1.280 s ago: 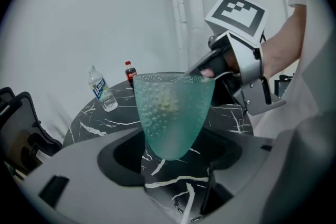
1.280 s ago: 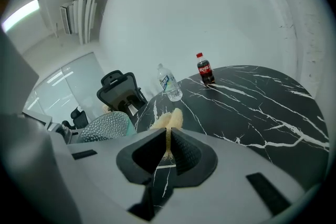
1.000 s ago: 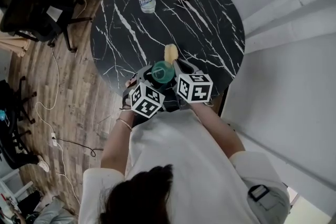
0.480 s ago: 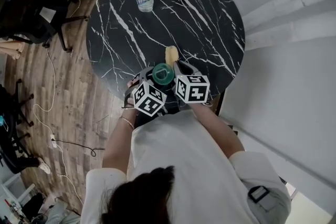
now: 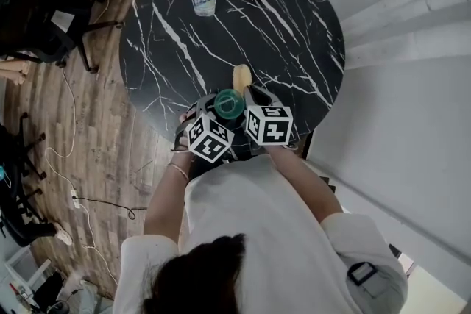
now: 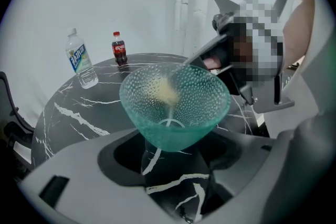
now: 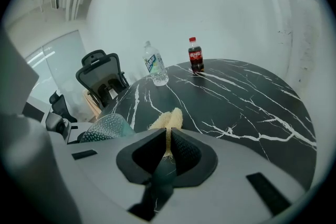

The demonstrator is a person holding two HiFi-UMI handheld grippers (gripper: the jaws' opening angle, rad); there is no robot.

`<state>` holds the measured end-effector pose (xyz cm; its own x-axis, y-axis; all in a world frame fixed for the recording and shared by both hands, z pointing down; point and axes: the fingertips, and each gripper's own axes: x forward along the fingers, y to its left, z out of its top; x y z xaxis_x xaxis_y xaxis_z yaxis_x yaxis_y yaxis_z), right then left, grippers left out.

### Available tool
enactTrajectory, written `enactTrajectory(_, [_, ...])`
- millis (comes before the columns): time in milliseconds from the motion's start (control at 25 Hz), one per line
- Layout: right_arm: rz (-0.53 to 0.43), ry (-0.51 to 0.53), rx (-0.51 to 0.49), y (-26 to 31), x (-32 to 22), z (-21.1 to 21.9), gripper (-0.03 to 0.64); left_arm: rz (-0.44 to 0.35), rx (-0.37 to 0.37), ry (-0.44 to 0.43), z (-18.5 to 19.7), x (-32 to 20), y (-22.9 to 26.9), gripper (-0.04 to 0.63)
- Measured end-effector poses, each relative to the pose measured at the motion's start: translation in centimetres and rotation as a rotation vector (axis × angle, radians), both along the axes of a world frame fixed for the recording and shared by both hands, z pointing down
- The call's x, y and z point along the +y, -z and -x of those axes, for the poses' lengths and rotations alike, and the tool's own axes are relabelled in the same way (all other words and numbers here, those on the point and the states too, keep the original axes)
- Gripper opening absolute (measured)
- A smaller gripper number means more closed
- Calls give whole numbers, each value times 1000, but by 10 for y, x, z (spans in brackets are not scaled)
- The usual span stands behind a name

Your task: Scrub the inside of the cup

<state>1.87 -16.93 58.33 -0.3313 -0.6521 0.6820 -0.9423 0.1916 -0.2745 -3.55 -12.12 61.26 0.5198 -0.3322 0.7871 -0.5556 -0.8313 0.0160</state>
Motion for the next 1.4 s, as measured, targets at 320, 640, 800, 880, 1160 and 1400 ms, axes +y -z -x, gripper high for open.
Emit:
enactTrajectory(320, [0,-10,29,-4,-1,0,48,13,10,-9,0,-2,-5,315])
enactTrajectory(640, [7,-44,26,-6,-2,-5,48,67,63,28,-1,-2,-3,316])
enactTrajectory(800, [-4,-37,30,-4,-4,-7,48,79,52,23,2,0,-6,316])
enactTrajectory(880, [-5,-39,30,-3,-4,-9,48,80,49,32,4,1,-7,316])
enactTrajectory(1160, [-33,-52,24,5,-5,-27,48,122,77,66,7,5,-5,348])
enactTrajectory(1400, [-54,-55,4,12,0,-44,48,132,122,108,22,15,8,351])
